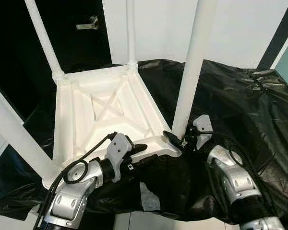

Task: Building children table

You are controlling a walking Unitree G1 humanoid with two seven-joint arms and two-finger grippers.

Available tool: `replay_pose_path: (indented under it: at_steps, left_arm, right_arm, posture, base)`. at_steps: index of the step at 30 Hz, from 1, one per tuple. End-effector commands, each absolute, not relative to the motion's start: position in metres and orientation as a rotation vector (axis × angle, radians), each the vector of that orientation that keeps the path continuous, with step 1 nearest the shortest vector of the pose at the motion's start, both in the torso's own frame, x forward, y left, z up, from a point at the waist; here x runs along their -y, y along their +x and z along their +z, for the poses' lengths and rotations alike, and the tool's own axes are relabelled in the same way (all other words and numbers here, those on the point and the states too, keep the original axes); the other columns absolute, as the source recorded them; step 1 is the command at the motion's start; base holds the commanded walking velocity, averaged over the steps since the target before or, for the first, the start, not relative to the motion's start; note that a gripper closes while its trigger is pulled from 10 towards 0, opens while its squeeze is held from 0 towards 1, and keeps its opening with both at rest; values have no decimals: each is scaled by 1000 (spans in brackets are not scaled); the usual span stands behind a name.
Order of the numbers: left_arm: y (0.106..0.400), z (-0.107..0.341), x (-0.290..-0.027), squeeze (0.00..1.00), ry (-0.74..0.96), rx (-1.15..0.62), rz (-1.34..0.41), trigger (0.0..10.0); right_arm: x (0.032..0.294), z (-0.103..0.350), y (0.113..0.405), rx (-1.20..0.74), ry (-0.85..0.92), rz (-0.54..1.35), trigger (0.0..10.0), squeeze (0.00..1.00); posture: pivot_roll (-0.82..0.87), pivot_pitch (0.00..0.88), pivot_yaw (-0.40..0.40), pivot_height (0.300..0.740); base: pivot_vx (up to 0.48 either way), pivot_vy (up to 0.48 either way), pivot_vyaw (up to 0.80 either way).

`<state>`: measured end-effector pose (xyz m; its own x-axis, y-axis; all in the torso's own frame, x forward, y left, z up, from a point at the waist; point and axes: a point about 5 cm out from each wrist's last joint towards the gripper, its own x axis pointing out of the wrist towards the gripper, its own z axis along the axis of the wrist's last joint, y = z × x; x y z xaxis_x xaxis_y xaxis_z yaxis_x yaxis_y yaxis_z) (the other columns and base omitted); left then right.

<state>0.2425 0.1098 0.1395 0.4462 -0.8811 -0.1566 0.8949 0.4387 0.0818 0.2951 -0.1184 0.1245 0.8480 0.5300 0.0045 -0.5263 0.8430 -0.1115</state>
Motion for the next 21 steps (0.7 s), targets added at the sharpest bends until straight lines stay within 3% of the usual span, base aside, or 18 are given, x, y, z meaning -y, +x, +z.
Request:
replay_pose_path:
  at_steps: [1, 10, 19, 20, 21]
  left_arm:
    - [243, 138, -111, 0, 166, -107, -1073, 10000]
    - [243, 139, -110, 0, 168, -102, -1077, 10000]
    - [243, 139, -110, 0, 162, -102, -1069, 10000]
    - [244, 139, -109, 0, 162, -99, -1069, 10000]
    - [244, 139, -109, 0, 162, -99, -1069, 10000]
  right_arm:
    - [115, 112, 292, -43, -100, 485, 10000, 0]
    - [100, 113, 293, -64, -45, 231, 10000, 0]
    - [84, 126, 287, 0, -15, 289, 10000, 0]
    - [82, 128, 286, 10, -16, 312, 10000, 863]
    - [82, 128, 286, 10, -16, 312, 10000, 863]
  posture:
    - [-2, 0, -18, 740]
    - [9, 0, -29, 740]
    - [6, 0, -29, 740]
    - [6, 0, -30, 740]
    - [6, 0, -30, 740]
  base:
    - [0, 0, 0]
    - [0, 0, 0]
    - [0, 0, 0]
    - [0, 0, 0]
    - [0, 0, 0]
